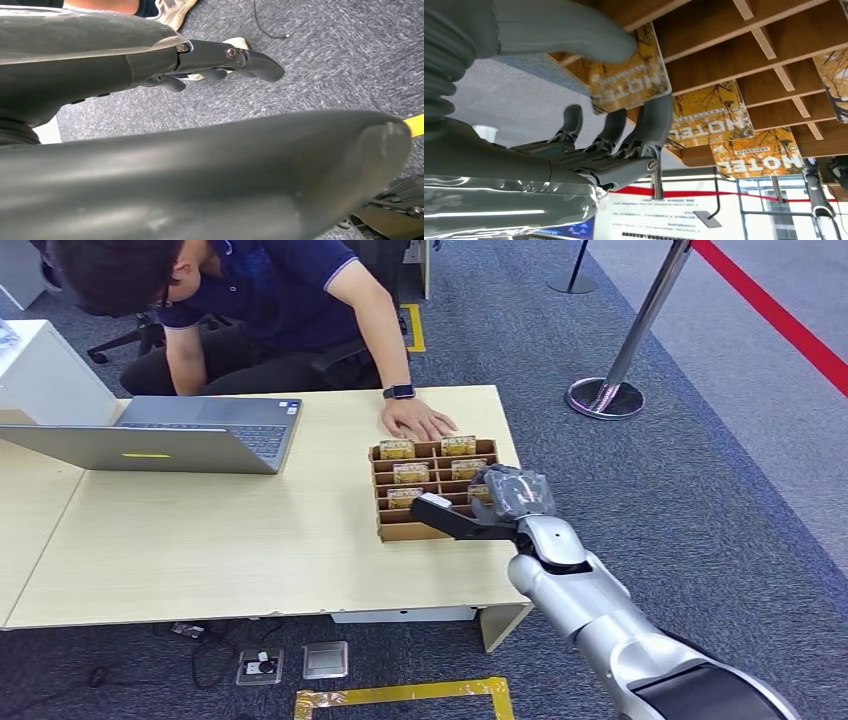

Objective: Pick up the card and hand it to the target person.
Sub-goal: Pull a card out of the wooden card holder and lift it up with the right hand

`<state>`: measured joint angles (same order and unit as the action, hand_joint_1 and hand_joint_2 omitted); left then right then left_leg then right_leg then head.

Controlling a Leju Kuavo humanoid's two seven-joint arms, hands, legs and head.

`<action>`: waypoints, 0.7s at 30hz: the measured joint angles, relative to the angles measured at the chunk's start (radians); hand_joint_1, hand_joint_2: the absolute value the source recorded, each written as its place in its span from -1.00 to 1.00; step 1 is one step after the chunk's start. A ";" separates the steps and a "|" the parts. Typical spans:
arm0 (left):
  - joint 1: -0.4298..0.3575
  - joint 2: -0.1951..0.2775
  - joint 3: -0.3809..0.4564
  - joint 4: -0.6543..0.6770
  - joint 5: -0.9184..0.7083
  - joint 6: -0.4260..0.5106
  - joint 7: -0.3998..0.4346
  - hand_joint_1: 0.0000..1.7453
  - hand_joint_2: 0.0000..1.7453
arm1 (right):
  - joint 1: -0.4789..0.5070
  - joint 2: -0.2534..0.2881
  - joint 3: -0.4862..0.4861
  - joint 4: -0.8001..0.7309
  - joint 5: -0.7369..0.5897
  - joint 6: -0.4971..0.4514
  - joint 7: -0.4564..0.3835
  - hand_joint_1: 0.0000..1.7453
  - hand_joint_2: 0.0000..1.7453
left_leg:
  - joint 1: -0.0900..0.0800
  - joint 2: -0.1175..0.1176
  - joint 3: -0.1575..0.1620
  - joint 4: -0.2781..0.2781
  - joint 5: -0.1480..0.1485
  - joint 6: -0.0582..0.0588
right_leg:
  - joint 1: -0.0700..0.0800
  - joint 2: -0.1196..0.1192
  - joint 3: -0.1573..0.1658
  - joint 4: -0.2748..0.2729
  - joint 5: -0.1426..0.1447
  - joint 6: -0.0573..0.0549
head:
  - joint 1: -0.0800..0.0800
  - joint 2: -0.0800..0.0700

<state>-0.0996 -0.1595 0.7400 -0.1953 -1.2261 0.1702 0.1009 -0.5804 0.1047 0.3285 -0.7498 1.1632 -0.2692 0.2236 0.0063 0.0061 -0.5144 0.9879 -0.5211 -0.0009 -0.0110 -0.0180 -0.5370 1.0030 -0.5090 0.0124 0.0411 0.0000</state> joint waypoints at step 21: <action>0.000 0.000 0.000 0.000 0.005 -0.007 0.014 -1.00 -1.00 | -0.007 0.004 0.001 0.015 0.028 -0.024 0.016 1.00 1.00 | 0.000 0.000 0.001 0.000 0.000 0.000 | 0.000 0.000 0.001 0.000 0.000 0.000 | 0.000 0.000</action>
<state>-0.1000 -0.1595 0.7401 -0.1953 -1.2210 0.1634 0.1147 -0.5877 0.1085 0.3292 -0.7350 1.1913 -0.2933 0.2396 0.0063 0.0061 -0.5132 0.9881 -0.5210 -0.0009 -0.0110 -0.0179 -0.5361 1.0030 -0.5089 0.0124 0.0411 0.0000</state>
